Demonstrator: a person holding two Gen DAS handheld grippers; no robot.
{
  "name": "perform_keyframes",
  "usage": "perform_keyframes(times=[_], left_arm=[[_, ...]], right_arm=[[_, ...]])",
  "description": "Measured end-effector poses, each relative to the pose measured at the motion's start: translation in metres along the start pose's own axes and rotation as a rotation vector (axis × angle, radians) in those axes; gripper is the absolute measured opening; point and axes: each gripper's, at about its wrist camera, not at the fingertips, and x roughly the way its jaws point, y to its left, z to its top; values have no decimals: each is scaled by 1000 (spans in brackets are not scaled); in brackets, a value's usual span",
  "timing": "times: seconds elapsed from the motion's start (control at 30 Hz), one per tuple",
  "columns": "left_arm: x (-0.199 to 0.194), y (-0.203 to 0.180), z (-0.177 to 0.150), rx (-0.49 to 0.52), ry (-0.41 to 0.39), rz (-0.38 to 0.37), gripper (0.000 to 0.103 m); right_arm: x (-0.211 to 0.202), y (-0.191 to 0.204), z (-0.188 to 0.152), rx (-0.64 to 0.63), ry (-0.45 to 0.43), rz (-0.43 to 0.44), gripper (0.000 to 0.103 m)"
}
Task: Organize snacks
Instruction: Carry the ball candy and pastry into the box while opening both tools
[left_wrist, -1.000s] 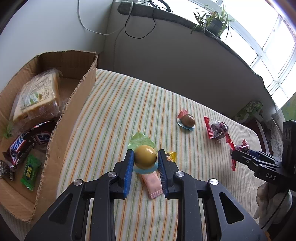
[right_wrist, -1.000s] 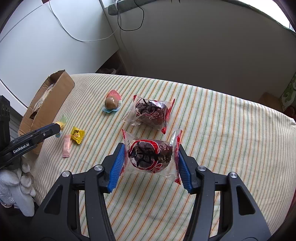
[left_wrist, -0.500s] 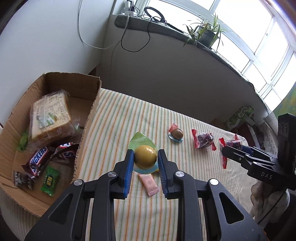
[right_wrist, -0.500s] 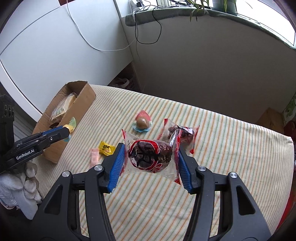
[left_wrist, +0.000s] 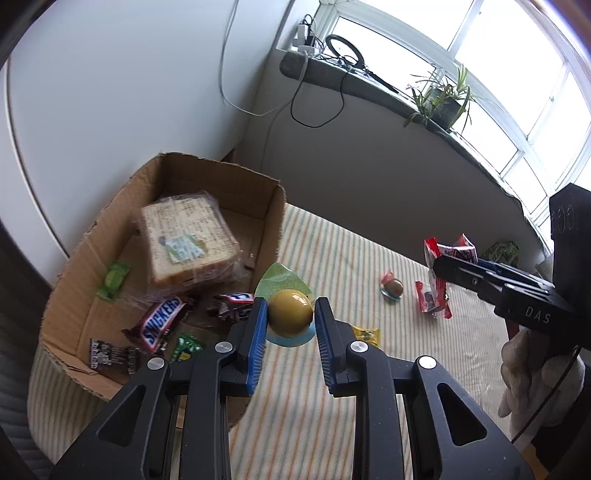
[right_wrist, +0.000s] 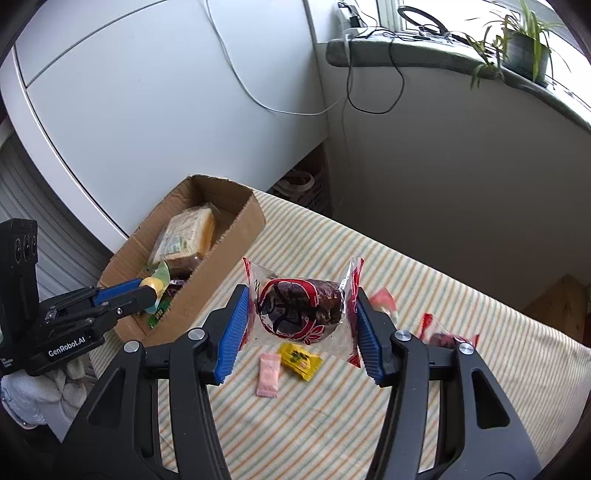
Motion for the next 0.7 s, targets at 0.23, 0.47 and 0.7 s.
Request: perform_keyframes(times=[0.23,0.47,0.7], left_arm=[[-13,37,1,-66,-25,59,24],[-17,64,0,-106,-31,99,24],[-15,80,2,-130,-26,119,24]], right_arm=[[32,36,35,-90,10,38,57],[68,66,56,-160,43,68,57],[99,84,72,-183,79,86,58]])
